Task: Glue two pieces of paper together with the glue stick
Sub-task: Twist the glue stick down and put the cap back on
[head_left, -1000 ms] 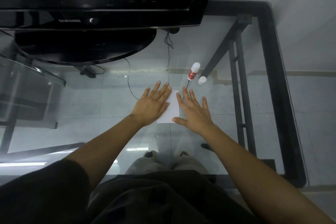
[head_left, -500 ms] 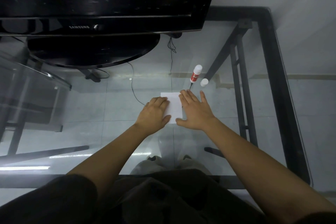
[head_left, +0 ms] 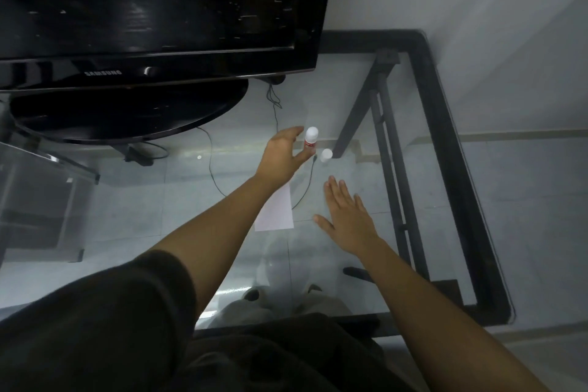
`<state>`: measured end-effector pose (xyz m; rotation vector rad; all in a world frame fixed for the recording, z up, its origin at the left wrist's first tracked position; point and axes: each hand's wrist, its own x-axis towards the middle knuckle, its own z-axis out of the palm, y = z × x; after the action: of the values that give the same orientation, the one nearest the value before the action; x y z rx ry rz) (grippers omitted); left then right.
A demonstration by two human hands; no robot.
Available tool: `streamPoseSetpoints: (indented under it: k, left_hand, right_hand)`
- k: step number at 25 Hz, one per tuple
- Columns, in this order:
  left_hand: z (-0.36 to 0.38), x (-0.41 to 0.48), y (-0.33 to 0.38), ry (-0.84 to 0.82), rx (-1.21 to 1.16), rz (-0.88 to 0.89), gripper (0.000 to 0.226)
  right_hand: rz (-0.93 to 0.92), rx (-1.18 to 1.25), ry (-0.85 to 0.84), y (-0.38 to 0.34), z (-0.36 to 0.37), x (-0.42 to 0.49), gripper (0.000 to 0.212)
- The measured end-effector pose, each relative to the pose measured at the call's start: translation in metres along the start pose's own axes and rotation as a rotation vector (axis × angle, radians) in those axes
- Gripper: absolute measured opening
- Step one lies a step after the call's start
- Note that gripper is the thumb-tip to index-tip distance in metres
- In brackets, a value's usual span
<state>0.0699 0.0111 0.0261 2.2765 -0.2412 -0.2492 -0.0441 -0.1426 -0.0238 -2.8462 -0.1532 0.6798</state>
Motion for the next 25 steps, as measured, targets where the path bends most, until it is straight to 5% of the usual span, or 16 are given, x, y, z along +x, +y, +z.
streamPoseSetpoints:
  k: [5, 10, 13, 18, 22, 25]
  left_hand:
    - [0.005, 0.017, 0.010, -0.040, -0.064, -0.023, 0.030]
    - [-0.026, -0.021, 0.001, -0.029, -0.380, -0.142, 0.022]
    - [-0.058, -0.047, -0.007, 0.119, -0.446, -0.162, 0.024]
    - [-0.099, -0.067, 0.007, 0.387, -0.364, -0.042, 0.028]
    - [-0.110, -0.071, 0.030, 0.431, -0.341, 0.132, 0.033]
    - [-0.109, -0.066, 0.039, 0.448, -0.244, 0.050, 0.028]
  right_hand:
    - [-0.026, 0.043, -0.024, 0.002, -0.006, 0.001, 0.073]
    - [-0.004, 0.386, 0.274, -0.012, -0.029, 0.006, 0.051]
    - [-0.024, 0.634, 0.366, -0.043, -0.062, 0.021, 0.036]
    - [-0.094, 1.057, 0.331, -0.104, -0.122, 0.022, 0.030]
    - [-0.074, 1.210, 0.245, -0.129, -0.144, 0.010, 0.037]
    - [-0.004, 1.323, 0.290, -0.127, -0.150, 0.001, 0.025]
